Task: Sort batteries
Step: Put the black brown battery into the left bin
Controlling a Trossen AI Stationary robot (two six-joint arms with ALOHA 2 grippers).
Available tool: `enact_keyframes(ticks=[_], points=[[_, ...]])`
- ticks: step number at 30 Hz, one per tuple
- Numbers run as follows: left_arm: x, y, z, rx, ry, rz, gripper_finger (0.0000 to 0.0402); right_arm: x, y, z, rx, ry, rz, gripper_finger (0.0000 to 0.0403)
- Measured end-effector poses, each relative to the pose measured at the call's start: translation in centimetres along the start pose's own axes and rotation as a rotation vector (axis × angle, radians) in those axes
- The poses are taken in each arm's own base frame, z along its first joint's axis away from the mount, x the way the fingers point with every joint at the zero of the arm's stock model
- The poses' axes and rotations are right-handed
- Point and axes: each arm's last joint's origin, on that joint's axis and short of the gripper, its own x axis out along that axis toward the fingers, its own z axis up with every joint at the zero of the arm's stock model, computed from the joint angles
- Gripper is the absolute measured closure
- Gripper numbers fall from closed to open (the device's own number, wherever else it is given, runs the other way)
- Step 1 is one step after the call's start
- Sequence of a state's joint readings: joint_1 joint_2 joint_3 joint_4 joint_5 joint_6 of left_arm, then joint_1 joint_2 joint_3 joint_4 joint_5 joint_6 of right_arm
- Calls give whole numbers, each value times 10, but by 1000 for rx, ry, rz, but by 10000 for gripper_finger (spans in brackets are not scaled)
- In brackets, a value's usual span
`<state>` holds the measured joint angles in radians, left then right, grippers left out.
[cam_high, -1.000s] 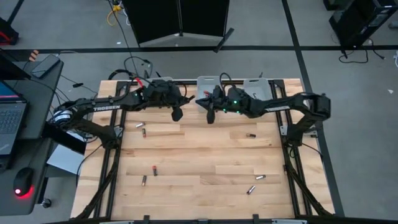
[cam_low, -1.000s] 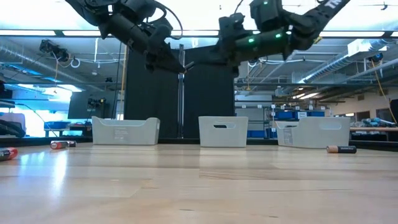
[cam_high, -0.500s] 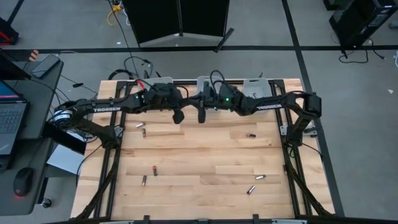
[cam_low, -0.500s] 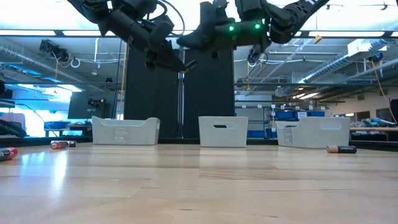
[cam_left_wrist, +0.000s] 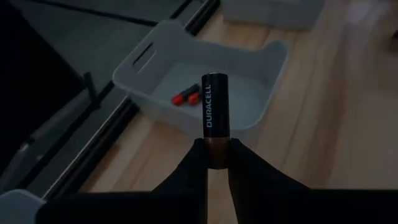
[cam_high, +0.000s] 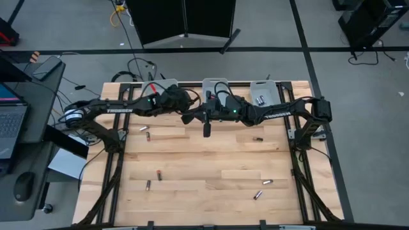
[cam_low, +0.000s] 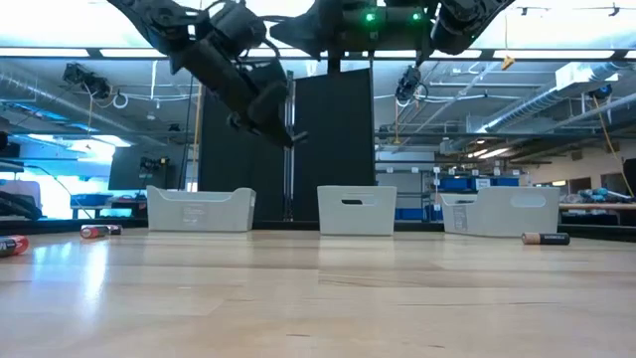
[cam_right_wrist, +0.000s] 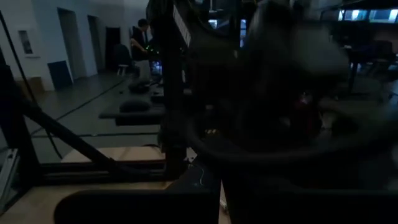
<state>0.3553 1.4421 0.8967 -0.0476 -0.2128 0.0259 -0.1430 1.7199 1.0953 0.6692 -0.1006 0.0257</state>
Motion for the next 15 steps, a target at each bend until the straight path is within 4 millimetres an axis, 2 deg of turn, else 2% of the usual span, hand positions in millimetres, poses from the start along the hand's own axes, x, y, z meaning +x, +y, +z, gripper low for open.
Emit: enact_keyframes(ticks=[8,15], points=[[12,-2,-11,126,77,66,360,0,0,1,-3,-3,-46,383],[11,-11,-26,325,215,2,360,0,-6,-1,-2,17,-74,383]])
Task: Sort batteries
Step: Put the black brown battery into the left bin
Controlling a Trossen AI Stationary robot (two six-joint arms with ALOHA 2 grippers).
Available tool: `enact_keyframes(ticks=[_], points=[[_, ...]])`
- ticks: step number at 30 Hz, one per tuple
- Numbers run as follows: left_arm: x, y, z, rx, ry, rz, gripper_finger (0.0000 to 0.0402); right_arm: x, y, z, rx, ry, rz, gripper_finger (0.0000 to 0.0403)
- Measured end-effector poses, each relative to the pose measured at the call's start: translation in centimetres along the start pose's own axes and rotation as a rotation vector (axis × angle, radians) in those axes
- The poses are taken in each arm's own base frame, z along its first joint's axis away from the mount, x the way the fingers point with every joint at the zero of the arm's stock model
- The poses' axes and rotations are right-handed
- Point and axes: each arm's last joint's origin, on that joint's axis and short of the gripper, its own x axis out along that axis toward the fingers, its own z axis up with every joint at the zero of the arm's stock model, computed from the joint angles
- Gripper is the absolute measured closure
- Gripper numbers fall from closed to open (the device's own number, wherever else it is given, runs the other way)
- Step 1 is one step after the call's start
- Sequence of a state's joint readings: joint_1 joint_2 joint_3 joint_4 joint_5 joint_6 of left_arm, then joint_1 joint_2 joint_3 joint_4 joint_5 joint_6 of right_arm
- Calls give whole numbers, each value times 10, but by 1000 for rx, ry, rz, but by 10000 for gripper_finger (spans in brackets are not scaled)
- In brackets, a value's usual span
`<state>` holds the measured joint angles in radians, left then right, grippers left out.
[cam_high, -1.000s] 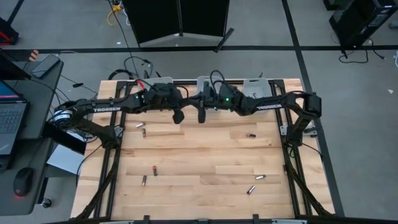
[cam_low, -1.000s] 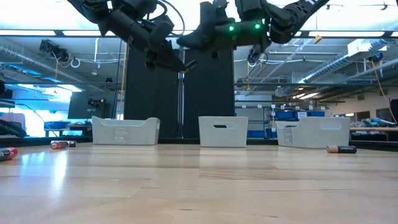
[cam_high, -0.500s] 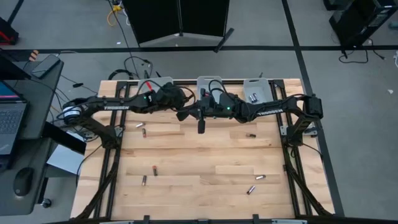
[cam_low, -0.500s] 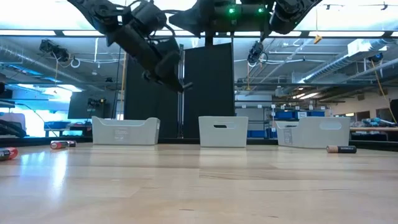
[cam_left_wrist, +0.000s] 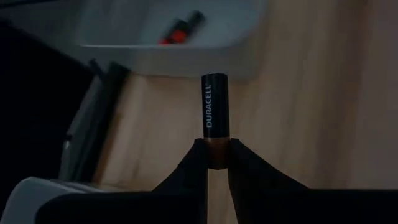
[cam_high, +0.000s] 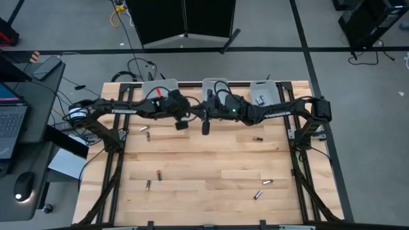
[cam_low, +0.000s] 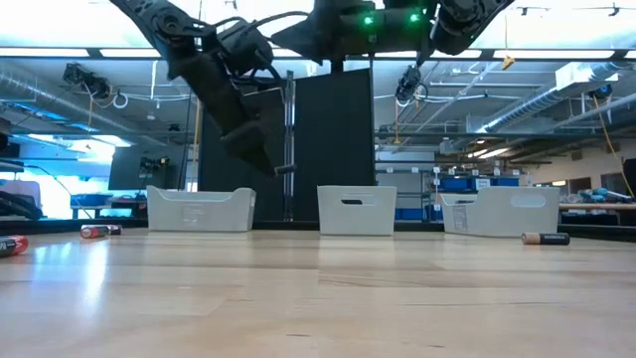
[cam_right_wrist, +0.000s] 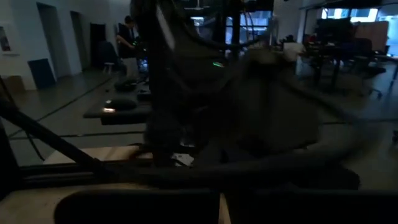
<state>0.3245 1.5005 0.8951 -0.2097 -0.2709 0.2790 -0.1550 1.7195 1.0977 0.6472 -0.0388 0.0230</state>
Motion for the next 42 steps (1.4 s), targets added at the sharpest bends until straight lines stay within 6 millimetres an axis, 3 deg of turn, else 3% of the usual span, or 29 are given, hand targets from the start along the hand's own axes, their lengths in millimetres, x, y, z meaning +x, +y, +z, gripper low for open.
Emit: enact_keyframes(ticks=[10,17,23,30,42], points=[[-9,-34,-3,209,22,-204,360,-2,-24,-3,34,37,-61,383],[-11,-37,-1,214,-4,-242,360,-4,-38,-12,31,132,-97,383],[-19,-34,0,211,-25,-235,360,-10,-42,-7,16,170,-107,383],[-21,-22,-1,162,-74,-190,360,-11,-21,-8,48,223,7,383],[-5,3,-27,61,16,-37,360,-10,13,-11,22,245,28,383]])
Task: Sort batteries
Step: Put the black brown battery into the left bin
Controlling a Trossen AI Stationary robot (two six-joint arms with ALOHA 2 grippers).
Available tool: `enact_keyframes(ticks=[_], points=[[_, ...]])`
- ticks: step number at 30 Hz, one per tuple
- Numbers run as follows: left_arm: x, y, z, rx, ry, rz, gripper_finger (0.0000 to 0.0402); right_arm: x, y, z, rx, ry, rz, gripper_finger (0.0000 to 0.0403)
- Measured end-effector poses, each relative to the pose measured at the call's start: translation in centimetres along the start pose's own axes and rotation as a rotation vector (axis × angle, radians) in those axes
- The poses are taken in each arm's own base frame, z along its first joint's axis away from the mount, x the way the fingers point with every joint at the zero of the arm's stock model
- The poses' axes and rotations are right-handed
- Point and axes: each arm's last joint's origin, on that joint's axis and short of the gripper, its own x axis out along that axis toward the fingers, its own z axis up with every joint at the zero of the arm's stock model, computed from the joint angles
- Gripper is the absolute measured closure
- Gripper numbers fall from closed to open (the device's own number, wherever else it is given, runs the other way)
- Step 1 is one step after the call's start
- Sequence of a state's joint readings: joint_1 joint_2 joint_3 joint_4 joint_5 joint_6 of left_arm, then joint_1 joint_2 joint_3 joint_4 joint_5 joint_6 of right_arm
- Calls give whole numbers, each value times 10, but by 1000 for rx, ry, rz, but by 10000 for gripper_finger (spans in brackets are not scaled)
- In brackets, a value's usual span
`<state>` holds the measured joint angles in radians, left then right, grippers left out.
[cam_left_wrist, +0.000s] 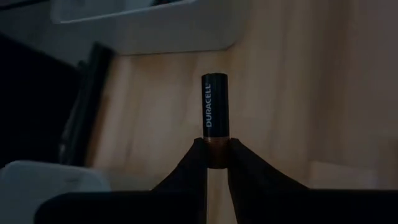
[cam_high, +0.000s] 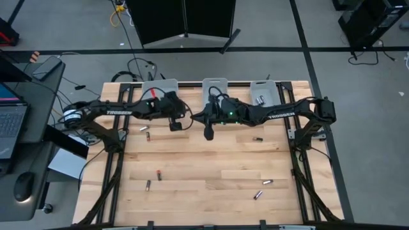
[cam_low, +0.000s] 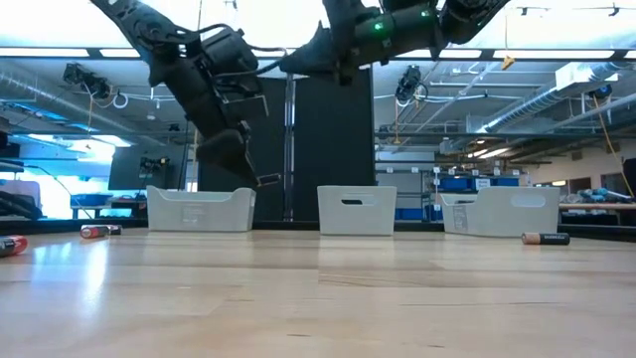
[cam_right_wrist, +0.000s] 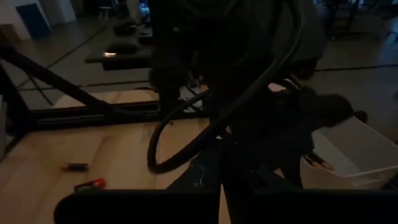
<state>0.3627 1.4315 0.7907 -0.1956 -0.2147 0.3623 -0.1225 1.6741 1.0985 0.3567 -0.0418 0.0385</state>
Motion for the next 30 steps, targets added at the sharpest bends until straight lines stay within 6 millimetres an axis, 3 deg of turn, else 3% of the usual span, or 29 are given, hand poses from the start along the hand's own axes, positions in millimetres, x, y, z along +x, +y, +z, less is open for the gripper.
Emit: enact_keyframes(ticks=[8,18,24,30], points=[[-6,34,-14,-141,55,143,360,0,6,-10,-25,97,-98,383],[-36,75,-39,-437,105,258,360,-8,6,-13,-54,180,-130,383],[-29,91,-61,-557,177,179,360,-18,4,-7,-84,214,-161,383],[-6,99,-77,-603,252,142,360,-24,0,-5,-84,237,-173,383]])
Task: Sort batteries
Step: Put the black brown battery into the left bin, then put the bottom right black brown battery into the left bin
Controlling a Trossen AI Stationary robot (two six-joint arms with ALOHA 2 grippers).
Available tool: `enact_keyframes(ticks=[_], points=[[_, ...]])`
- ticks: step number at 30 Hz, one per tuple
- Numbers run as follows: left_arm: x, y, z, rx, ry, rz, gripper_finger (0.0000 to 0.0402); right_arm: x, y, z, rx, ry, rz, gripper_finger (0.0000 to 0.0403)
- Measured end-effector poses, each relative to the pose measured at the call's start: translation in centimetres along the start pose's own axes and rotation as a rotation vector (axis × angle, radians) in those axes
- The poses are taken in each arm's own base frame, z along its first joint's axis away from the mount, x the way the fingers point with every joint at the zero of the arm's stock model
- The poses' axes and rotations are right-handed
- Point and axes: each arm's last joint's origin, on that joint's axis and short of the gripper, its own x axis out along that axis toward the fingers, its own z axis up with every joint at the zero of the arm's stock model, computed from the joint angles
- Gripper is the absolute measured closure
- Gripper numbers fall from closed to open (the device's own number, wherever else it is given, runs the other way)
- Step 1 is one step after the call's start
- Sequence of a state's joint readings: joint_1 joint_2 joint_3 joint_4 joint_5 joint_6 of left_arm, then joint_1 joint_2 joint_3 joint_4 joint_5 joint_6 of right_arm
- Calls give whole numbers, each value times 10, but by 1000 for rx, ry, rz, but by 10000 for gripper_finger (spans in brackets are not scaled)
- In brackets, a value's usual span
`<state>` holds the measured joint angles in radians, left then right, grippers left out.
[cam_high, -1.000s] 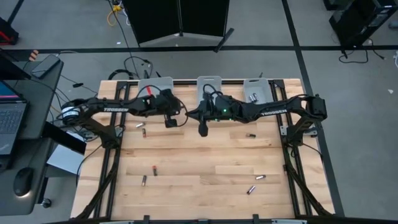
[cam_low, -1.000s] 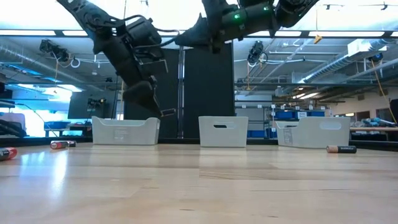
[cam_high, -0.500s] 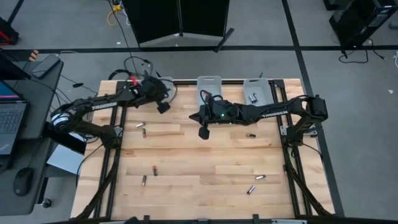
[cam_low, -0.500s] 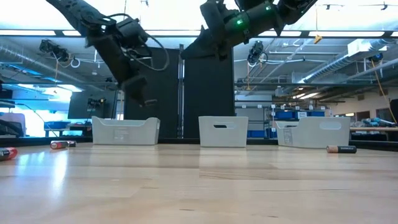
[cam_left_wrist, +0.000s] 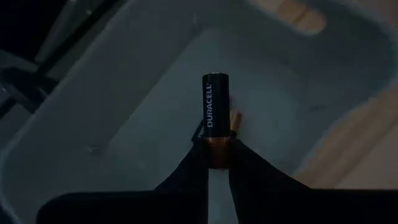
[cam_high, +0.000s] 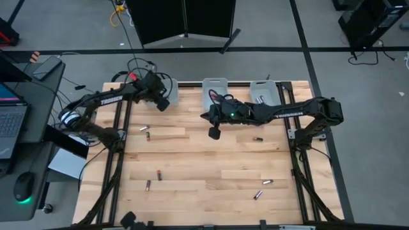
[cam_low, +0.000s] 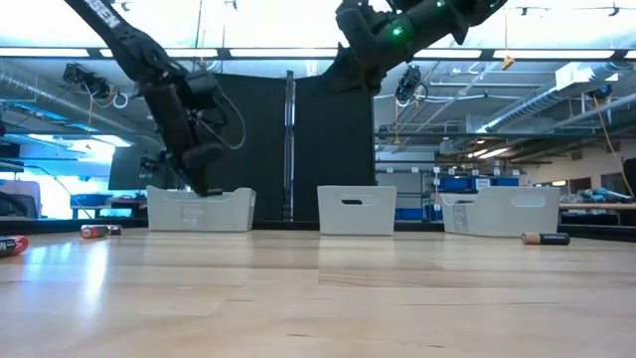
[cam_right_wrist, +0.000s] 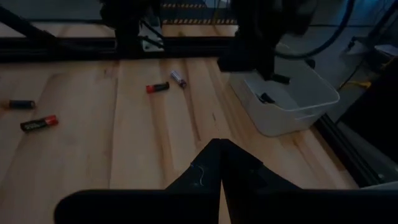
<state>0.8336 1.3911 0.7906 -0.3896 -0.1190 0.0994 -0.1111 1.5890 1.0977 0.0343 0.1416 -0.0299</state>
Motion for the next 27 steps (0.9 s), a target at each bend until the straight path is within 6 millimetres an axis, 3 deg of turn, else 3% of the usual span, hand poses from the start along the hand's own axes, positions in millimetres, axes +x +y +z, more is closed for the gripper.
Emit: enact_keyframes(ticks=[9,12,19,27], points=[[27,9,-3,-28,55,17,360,-1,-7,-4,6,45,-17,383],[28,10,-3,-15,47,-14,355,-1,-8,-4,10,49,-18,383],[28,11,-1,-12,26,-19,303,-4,-8,-3,5,49,-18,383],[28,11,-1,-11,26,-18,303,-4,-8,-4,3,61,-18,383]])
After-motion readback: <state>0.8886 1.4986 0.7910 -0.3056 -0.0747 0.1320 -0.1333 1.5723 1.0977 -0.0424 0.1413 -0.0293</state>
